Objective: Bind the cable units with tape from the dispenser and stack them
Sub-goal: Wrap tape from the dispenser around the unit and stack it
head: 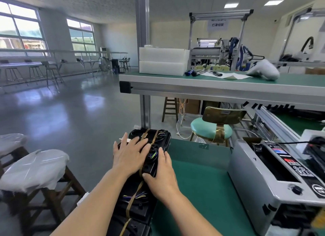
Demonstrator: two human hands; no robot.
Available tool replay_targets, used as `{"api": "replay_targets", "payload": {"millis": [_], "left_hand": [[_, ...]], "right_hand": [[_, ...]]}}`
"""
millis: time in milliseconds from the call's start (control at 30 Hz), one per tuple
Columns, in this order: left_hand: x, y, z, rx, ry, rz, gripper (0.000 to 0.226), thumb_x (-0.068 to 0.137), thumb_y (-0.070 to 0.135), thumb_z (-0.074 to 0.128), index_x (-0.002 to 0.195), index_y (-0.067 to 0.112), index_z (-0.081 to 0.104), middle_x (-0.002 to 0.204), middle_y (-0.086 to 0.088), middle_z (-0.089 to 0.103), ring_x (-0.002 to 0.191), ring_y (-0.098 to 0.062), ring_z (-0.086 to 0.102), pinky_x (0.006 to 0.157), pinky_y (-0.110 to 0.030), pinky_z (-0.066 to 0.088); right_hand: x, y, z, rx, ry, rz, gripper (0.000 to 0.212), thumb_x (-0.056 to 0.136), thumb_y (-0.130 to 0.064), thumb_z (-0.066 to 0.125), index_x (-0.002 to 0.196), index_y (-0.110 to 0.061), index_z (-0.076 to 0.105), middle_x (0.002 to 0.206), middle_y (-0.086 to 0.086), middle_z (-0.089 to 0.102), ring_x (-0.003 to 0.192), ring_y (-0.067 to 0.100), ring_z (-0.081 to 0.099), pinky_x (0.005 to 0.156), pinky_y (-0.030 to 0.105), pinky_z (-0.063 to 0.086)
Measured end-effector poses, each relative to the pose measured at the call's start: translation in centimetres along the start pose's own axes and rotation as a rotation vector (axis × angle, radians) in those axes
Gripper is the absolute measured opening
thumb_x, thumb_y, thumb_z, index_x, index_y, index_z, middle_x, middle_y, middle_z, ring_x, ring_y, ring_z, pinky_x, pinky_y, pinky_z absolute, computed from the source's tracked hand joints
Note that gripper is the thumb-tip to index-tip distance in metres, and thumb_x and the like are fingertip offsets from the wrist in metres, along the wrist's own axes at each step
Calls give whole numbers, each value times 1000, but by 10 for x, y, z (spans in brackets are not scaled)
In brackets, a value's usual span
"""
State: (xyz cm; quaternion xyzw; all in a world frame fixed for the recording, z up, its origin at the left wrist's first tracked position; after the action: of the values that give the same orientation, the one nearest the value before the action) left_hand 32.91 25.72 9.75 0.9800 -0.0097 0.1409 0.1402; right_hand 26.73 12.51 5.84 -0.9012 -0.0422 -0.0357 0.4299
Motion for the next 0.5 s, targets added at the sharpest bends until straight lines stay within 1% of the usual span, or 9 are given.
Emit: {"api": "replay_targets", "payload": {"millis": [67,133,267,367,433,500], "left_hand": [[0,2,5,21,-45,-19,48,97,62,17,136,52,43,150,19,39,150,-23,6,117,-55,9],[-1,2,5,37,-31,-27,47,97,60,19,133,50,47,146,20,43,149,-21,10,116,-55,12],[2,3,9,62,-60,-29,45,100,55,22,138,46,44,149,18,39,150,-18,8,117,-56,8],[-2,5,10,57,-70,-38,45,100,55,23,138,45,44,150,17,39,150,-19,7,118,-57,5],[-7,7,8,50,-42,-29,46,100,54,22,139,44,44,151,16,38,150,-19,6,118,-56,2],[-10,9,6,43,-17,-16,47,101,52,19,142,44,40,154,14,35,151,-19,5,118,-54,-2]], "right_hand": [[-2,-1,-1,29,25,-5,94,87,-41,66,157,-24,5,165,-1,6,148,19,22,116,32,25],[-3,0,-1,30,40,-6,91,88,-45,65,157,-22,10,164,-1,13,147,19,25,116,31,27],[-3,3,0,0,32,-13,87,90,-47,62,156,-19,14,164,1,13,146,22,27,115,31,27],[-6,7,2,0,2,-12,87,91,-45,62,156,-20,10,164,0,9,146,22,27,116,34,29],[-9,13,2,15,-19,-7,90,91,-45,61,157,-20,6,165,-1,6,148,20,22,117,33,26],[-13,17,1,57,-27,-18,92,89,-47,64,157,-22,6,164,-3,12,148,15,21,118,31,26]]}}
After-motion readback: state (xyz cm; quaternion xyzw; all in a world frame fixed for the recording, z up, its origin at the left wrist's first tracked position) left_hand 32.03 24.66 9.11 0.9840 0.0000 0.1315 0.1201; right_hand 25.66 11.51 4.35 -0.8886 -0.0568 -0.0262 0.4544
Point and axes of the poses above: each hand's wrist, its own x-axis towards the middle knuckle, its own z-axis out of the palm, y = z × x, the point moved 10 cm from there along x, towards the middle knuckle
